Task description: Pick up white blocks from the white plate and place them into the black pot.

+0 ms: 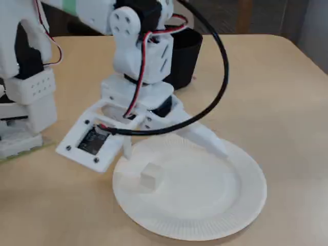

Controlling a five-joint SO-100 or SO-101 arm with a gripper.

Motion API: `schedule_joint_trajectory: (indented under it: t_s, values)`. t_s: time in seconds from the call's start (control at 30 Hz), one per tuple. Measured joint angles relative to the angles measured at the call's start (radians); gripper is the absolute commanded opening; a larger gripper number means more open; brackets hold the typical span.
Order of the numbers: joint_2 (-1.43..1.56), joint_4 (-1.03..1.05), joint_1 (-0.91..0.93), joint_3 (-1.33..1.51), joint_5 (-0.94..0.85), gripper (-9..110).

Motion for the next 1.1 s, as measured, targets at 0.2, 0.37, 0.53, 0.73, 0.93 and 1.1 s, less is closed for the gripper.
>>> schedule_joint_trajectory:
  t_s: [0.2,0.37,0.53,0.73,0.93,1.1]
  values:
    - [-0.037,-0.037,-0.023,0.0,0.048,77]
    - [-0.063,-0.066,-0.025,0.0,0.071,76]
    - [-0.078,-0.086,-0.025,0.0,0.086,72]
    - [-0.08,-0.129,-0.025,0.012,0.1,67]
    - [-0.08,-0.173,-0.008,0.054,0.115,63]
    - [-0.08,-0.193,-0.008,0.057,0.12,54]
